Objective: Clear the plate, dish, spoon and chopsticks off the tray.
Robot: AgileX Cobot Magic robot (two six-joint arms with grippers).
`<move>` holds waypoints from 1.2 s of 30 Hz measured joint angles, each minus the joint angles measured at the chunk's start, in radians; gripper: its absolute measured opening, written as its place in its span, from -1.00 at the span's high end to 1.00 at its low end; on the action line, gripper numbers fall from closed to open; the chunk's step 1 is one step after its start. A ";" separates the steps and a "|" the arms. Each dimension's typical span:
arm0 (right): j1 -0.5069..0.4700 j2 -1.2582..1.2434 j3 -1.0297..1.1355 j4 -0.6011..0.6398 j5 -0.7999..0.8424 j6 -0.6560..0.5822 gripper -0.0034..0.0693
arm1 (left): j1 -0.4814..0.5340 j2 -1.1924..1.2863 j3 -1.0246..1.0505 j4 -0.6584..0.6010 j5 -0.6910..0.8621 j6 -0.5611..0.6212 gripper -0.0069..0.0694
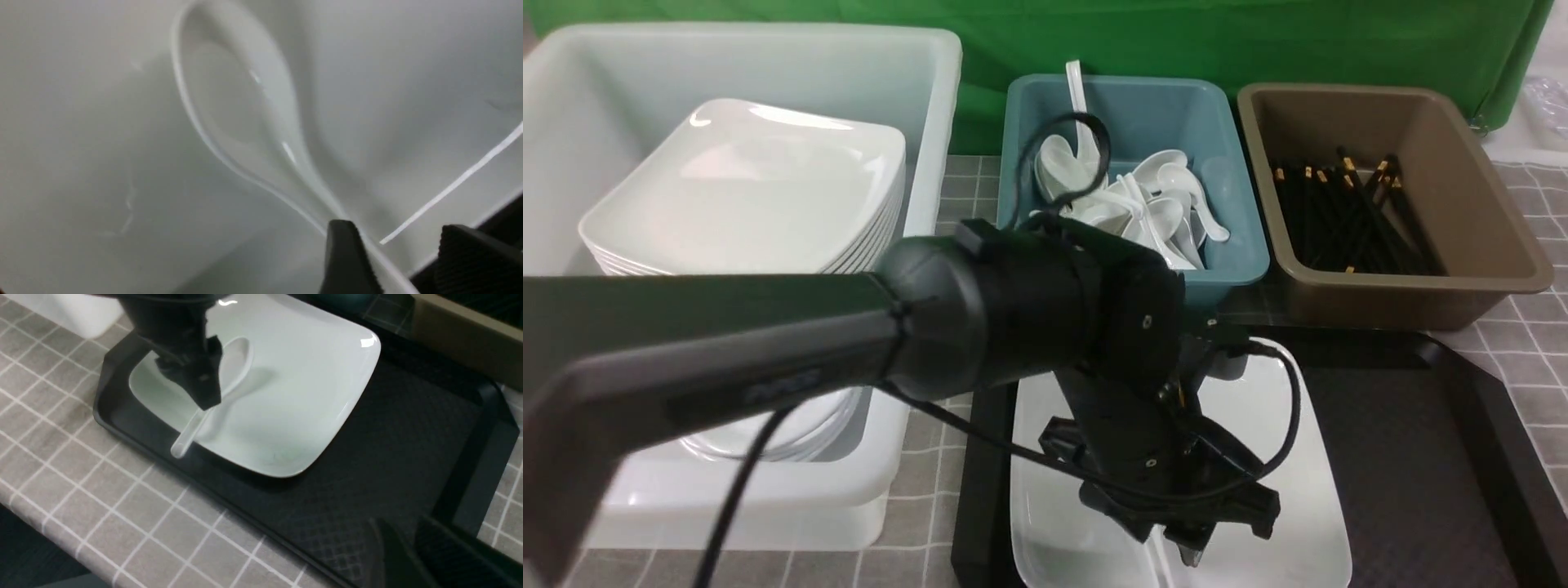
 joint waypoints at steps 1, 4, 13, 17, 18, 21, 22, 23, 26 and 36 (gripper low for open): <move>0.000 0.000 0.000 0.000 0.000 -0.014 0.51 | 0.000 0.013 -0.002 0.009 -0.006 -0.011 -0.19; 0.000 0.000 0.000 -0.001 0.000 -0.054 0.51 | 0.000 0.051 -0.005 0.033 -0.025 -0.042 -0.37; 0.000 -0.001 0.000 -0.003 0.000 -0.101 0.46 | 0.000 0.082 -0.020 0.153 -0.051 -0.052 -0.05; 0.000 -0.001 0.000 -0.003 0.000 -0.103 0.46 | 0.000 0.088 -0.024 0.176 -0.043 -0.015 0.36; 0.000 -0.001 0.000 -0.004 0.000 -0.103 0.45 | 0.000 0.088 -0.024 0.175 -0.043 -0.008 0.39; 0.000 -0.001 0.000 -0.004 0.000 -0.104 0.45 | 0.000 0.086 -0.024 0.168 -0.043 0.037 0.39; 0.000 -0.001 0.000 -0.004 0.000 -0.104 0.45 | 0.000 0.082 -0.025 0.166 -0.038 0.052 0.39; 0.000 -0.001 0.000 -0.004 0.000 -0.104 0.44 | 0.000 0.078 -0.033 0.166 -0.024 0.065 0.39; 0.000 -0.001 0.000 -0.007 -0.005 -0.100 0.43 | 0.000 0.045 -0.080 0.204 -0.001 0.084 0.39; 0.000 -0.001 0.000 -0.008 -0.102 -0.078 0.41 | 0.141 0.043 -0.387 0.399 -0.286 0.180 0.39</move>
